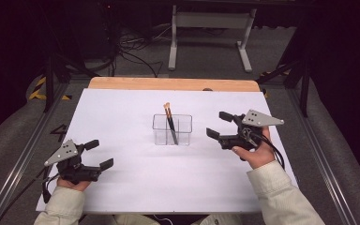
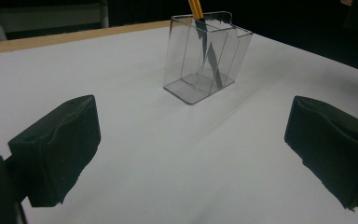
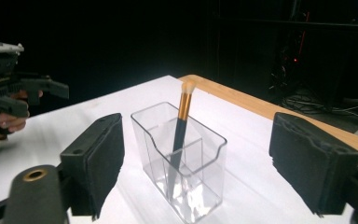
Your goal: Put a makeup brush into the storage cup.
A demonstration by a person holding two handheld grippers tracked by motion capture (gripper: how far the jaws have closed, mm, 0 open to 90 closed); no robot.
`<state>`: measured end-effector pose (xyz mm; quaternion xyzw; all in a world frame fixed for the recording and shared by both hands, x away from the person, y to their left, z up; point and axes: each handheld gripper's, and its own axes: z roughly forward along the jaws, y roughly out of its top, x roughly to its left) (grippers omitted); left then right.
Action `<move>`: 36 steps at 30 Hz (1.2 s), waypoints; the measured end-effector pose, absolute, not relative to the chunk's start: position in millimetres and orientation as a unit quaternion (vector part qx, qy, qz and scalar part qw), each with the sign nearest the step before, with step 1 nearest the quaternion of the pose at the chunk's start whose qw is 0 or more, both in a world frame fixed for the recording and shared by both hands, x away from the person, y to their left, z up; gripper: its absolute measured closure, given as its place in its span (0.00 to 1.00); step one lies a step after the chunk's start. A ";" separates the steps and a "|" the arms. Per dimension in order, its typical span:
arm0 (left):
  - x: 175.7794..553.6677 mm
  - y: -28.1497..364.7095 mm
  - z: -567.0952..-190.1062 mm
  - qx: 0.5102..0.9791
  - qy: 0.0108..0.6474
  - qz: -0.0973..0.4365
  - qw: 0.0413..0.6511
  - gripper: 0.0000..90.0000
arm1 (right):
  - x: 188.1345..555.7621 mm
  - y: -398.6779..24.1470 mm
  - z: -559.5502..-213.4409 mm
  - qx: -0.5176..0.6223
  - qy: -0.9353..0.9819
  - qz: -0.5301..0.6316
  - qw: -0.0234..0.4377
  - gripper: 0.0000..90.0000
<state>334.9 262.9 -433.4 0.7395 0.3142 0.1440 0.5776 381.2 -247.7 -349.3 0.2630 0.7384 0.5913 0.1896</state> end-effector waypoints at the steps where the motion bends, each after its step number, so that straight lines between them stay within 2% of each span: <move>1: 334.9 262.9 -433.4 0.740 0.314 0.144 0.578 0.05 | 380.3 -249.9 -349.2 0.262 0.740 0.589 0.191 0.18; 10: 335.0 262.8 -433.4 0.740 0.313 0.144 0.577 0.05 | 368.9 -270.2 -351.5 0.274 0.740 0.584 0.192 0.10; 26: 334.4 263.8 -432.8 0.735 0.311 0.139 0.586 0.03 | 351.1 -313.8 -361.6 0.297 0.734 0.576 0.202 0.08; 36: 334.0 263.9 -432.0 0.733 0.296 0.130 0.599 0.02 | 347.7 -324.5 -375.2 0.299 0.738 0.569 0.205 0.06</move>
